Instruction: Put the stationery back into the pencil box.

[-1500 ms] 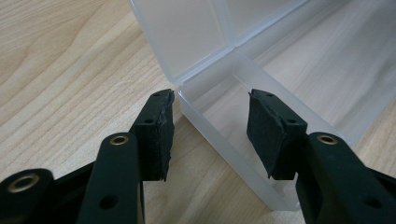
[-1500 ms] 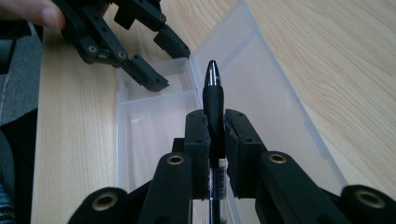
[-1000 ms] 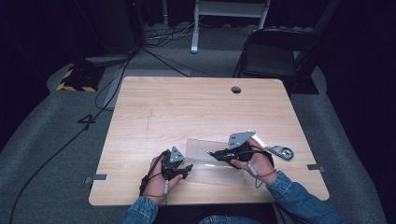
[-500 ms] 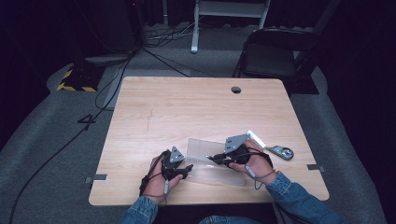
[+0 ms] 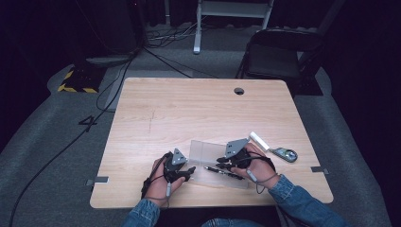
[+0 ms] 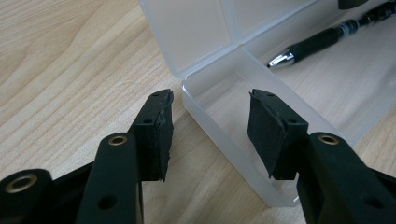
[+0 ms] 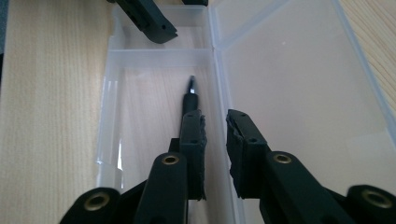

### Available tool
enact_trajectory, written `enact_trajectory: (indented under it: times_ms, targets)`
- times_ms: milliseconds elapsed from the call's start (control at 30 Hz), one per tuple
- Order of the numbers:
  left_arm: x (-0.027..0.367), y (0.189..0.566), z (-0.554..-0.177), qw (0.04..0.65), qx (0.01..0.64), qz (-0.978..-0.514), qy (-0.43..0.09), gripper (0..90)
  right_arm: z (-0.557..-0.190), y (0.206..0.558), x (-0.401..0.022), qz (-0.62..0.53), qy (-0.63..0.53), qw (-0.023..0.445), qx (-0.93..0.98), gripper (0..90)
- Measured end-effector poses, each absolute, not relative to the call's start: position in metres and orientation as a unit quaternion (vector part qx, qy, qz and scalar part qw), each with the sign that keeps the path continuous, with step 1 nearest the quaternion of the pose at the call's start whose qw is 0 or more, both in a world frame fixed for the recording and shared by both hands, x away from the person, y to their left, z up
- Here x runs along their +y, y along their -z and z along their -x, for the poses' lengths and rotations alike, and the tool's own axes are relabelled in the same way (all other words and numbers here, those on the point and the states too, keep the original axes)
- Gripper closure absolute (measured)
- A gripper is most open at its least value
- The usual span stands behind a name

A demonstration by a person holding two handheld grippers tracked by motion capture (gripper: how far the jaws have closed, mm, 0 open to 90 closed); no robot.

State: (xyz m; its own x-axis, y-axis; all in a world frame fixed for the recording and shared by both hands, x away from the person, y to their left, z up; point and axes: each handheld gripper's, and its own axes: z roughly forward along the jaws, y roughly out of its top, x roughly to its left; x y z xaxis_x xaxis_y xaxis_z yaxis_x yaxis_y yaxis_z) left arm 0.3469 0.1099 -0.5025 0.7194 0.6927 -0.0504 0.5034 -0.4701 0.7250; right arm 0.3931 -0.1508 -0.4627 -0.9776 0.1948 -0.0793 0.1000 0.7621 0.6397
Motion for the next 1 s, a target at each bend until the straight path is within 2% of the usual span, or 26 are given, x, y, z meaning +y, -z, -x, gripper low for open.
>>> enact_trajectory:
  times_ms: [133, 200, 433, 667, 1000]
  targets:
    - [0.110, 0.502, -0.347, 0.375, 0.352, -0.848, -0.126, 50.4, -0.390, 0.459, -0.150, -0.078, -0.337, 0.062, 0.936, 77.6]
    - [0.110, 0.503, -0.347, 0.375, 0.354, -0.847, -0.126, 50.5, -0.387, 0.456, -0.149, -0.081, -0.327, 0.037, 0.941, 77.0]
    - [0.110, 0.502, -0.347, 0.375, 0.352, -0.848, -0.126, 50.4, -0.381, 0.460, -0.146, -0.073, -0.270, 0.006, 0.960, 76.1]
    - [0.110, 0.503, -0.347, 0.376, 0.352, -0.848, -0.125, 50.5, -0.381, 0.456, -0.155, -0.088, -0.257, 0.001, 0.962, 75.1]
    - [0.110, 0.502, -0.347, 0.375, 0.353, -0.848, -0.126, 50.5, -0.384, 0.435, -0.189, -0.131, -0.288, 0.026, 0.948, 71.6]
